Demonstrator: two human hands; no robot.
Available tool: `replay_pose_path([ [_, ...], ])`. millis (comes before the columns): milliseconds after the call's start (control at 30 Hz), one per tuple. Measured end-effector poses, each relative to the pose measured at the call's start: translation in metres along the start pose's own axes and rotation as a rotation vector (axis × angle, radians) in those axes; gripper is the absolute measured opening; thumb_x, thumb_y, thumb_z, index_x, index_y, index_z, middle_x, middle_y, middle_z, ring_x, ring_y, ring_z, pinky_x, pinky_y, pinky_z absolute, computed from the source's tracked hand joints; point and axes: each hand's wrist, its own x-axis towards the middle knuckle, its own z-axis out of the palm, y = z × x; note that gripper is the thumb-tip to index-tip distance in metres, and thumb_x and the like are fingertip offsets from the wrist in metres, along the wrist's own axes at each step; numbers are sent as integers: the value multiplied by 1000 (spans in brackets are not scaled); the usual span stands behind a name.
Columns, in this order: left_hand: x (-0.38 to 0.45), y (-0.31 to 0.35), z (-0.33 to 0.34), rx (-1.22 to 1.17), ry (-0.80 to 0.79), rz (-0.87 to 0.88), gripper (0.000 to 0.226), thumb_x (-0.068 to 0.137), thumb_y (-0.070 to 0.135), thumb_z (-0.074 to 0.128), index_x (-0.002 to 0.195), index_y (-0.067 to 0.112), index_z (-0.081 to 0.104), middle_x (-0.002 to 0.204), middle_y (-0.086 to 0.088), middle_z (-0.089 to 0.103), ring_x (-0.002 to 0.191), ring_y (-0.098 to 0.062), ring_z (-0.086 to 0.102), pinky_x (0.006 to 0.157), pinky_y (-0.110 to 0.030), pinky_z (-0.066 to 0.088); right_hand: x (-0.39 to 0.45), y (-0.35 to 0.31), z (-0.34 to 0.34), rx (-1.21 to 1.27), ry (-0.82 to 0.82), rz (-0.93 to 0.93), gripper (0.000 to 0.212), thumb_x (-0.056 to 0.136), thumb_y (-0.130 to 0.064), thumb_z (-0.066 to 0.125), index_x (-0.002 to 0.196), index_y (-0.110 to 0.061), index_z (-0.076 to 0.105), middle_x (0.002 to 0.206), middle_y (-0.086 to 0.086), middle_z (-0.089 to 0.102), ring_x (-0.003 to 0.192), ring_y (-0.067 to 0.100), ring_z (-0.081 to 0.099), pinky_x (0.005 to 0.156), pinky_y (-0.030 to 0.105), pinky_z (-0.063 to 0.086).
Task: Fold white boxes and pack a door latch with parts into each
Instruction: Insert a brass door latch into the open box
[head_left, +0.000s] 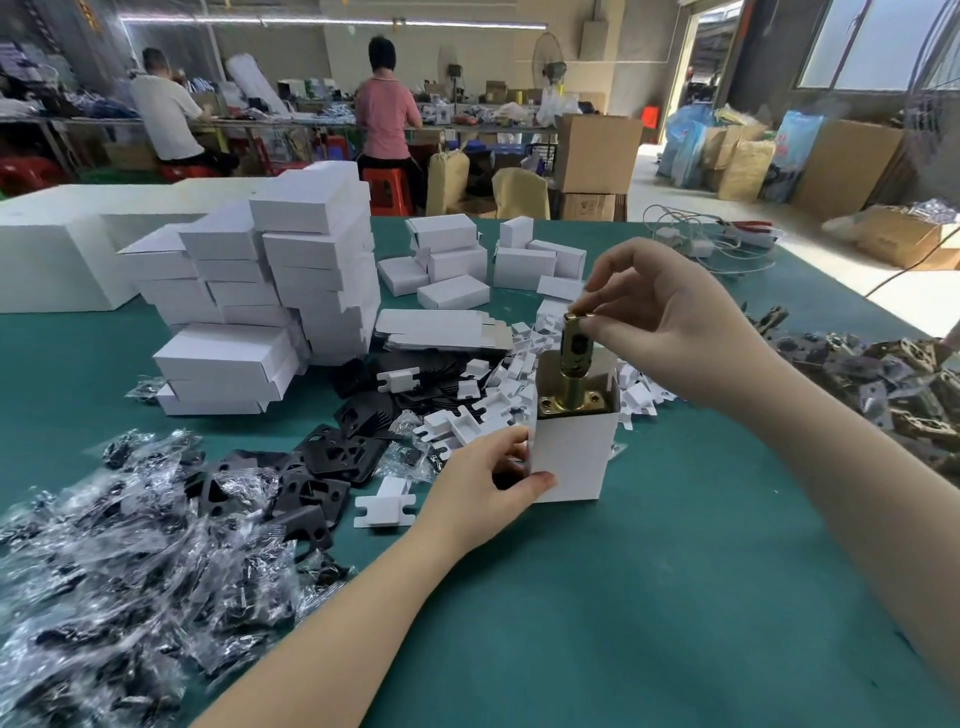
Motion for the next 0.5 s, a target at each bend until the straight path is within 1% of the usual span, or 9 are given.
replay_pose_path([
  [67, 1, -1, 0, -13, 7, -1, 36, 73, 51, 65, 105, 34, 62, 90, 6, 67, 83, -15, 65, 82, -43, 55, -1, 6, 3, -87, -11, 7, 25, 87, -2, 69, 96, -21, 55, 90, -7, 72, 83, 5, 68, 74, 21, 57],
  [133, 2, -2, 1, -47, 16, -24, 30, 73, 47, 67, 102, 40, 64, 92, 7, 69, 85, -12, 66, 83, -37, 56, -4, 14, 8, -220, -31, 13, 26, 85, -5, 70, 95, -24, 55, 87, -12, 72, 81, 2, 62, 68, 8, 45],
  [200, 2, -4, 1, -98, 18, -47, 28, 74, 39, 70, 100, 46, 64, 97, 14, 72, 89, -5, 68, 84, -27, 56, -8, 22, 13, -243, -77, 29, 31, 84, -4, 71, 96, -27, 55, 87, -12, 72, 79, 0, 60, 66, 6, 39],
  [267, 3, -6, 1, -141, 18, -60, 30, 76, 32, 73, 104, 41, 64, 100, 16, 73, 94, -2, 68, 86, -24, 55, -11, 29, 16, -219, -90, 25, 34, 83, -3, 72, 98, -29, 56, 86, -11, 72, 75, 1, 59, 67, 6, 40],
  [333, 4, -8, 0, -160, 24, -65, 31, 78, 28, 73, 106, 39, 64, 101, 16, 73, 96, -1, 68, 88, -25, 55, -10, 40, 18, -97, 50, 26, 32, 85, -8, 72, 101, -31, 58, 85, -10, 70, 66, 1, 56, 64, 8, 41],
  [400, 5, -8, -1, -166, 32, -60, 32, 79, 27, 72, 106, 40, 63, 102, 16, 73, 97, -2, 68, 90, -26, 55, -9, 59, 18, 24, 329, 85, 26, 88, -14, 68, 100, -35, 57, 83, -10, 64, 62, 1, 53, 60, 10, 42],
  [433, 4, -7, -1, -164, 31, -52, 32, 80, 27, 72, 107, 41, 62, 102, 16, 73, 97, -2, 68, 90, -26, 55, -9, 71, 19, 21, 446, 148, 23, 90, -16, 65, 100, -35, 56, 82, -8, 62, 64, 3, 54, 59, 10, 41],
  [467, 4, -6, -1, -159, 29, -44, 33, 80, 27, 71, 107, 42, 61, 102, 16, 72, 97, -3, 68, 89, -25, 54, -9, 86, 20, -38, 483, 233, 21, 91, -16, 62, 102, -32, 57, 83, -8, 61, 69, 6, 56, 60, 11, 41],
  [500, 3, -5, -1, -156, 29, -37, 33, 80, 27, 69, 108, 42, 61, 101, 15, 72, 97, -4, 68, 88, -25, 54, -11, 101, 22, -124, 419, 334, 20, 91, -16, 61, 107, -28, 59, 87, -7, 62, 77, 11, 58, 64, 15, 42],
])
